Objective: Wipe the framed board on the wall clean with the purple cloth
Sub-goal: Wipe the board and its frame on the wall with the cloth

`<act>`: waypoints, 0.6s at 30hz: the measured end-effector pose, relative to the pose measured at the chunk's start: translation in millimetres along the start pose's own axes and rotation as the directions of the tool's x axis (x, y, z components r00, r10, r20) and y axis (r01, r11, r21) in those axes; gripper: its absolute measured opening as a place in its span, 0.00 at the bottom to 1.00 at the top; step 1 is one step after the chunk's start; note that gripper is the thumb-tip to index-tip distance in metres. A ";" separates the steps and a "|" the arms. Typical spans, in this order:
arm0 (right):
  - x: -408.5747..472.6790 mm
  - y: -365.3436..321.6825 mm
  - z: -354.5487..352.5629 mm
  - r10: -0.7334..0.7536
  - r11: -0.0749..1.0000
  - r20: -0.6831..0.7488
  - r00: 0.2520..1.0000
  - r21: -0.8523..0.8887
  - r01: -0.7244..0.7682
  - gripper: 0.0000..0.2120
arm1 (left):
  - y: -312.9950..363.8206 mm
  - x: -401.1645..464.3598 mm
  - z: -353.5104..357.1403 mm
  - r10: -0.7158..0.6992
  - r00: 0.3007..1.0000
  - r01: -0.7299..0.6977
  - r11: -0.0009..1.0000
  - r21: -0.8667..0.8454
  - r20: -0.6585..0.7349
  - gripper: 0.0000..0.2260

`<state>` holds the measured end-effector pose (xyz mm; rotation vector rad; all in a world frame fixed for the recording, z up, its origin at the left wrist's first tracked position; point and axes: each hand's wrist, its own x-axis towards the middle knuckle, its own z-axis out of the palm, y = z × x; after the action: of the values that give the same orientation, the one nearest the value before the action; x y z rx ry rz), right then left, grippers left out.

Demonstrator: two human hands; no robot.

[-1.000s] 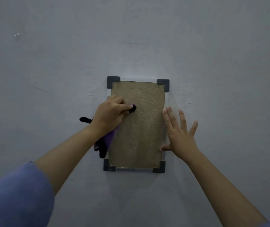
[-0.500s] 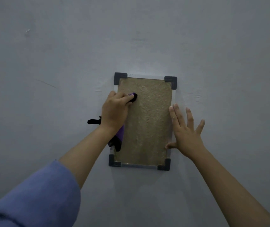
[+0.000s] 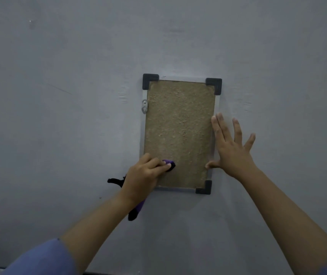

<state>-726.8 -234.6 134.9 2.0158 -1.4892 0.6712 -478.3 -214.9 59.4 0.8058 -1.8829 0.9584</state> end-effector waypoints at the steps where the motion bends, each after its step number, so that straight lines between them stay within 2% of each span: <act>1: -0.5 0.0 0.2 0.000 1.000 -0.001 1.000 -0.002 0.000 0.65 | 0.6 -4.4 0.5 0.008 0.999 -0.008 1.000 -0.005 0.035 0.10; 4: -0.6 0.9 -0.9 -0.006 1.000 0.003 1.000 0.008 0.006 0.65 | -2.0 -7.0 -2.6 0.062 0.988 -0.059 0.998 -0.028 0.139 0.15; 6: -0.6 1.1 -2.4 -0.007 1.000 0.009 1.000 0.014 0.007 0.65 | -8.9 1.9 -10.7 0.146 0.970 -0.145 0.989 -0.018 0.193 0.13; 7: -0.5 1.2 -2.4 -0.009 1.000 0.008 1.000 0.013 0.009 0.65 | -12.3 11.0 -17.7 0.161 0.969 -0.161 0.987 -0.016 0.186 0.12; 9: -1.0 0.7 -2.7 -0.005 1.000 0.009 1.000 0.018 0.005 0.65 | -19.0 37.5 -35.3 0.111 0.991 -0.111 0.994 -0.001 0.081 0.12; 11: -1.8 -0.1 -3.8 -0.004 1.000 0.009 1.000 0.029 0.004 0.64 | -25.9 69.8 -53.5 0.009 0.996 -0.005 0.999 0.045 -0.085 0.11; 13: -2.3 -0.7 -5.6 -0.006 0.999 0.016 1.000 0.043 0.006 0.65 | -34.6 95.9 -63.8 -0.099 0.978 0.114 0.991 0.070 -0.184 0.11; 15: -2.0 -0.1 -5.0 -0.008 0.999 0.013 1.000 0.045 0.007 0.65 | -40.4 106.4 -60.8 -0.148 0.972 0.164 0.984 0.076 -0.181 0.13; 18: -1.9 0.3 -3.2 -0.008 0.999 0.004 1.000 0.037 0.008 0.65 | -31.3 89.0 -39.0 -0.028 0.997 0.033 0.997 0.070 -0.073 0.12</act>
<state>-727.8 -231.2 136.0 2.0509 -1.4803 0.6972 -475.6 -211.3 161.4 0.8290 -1.7787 1.0274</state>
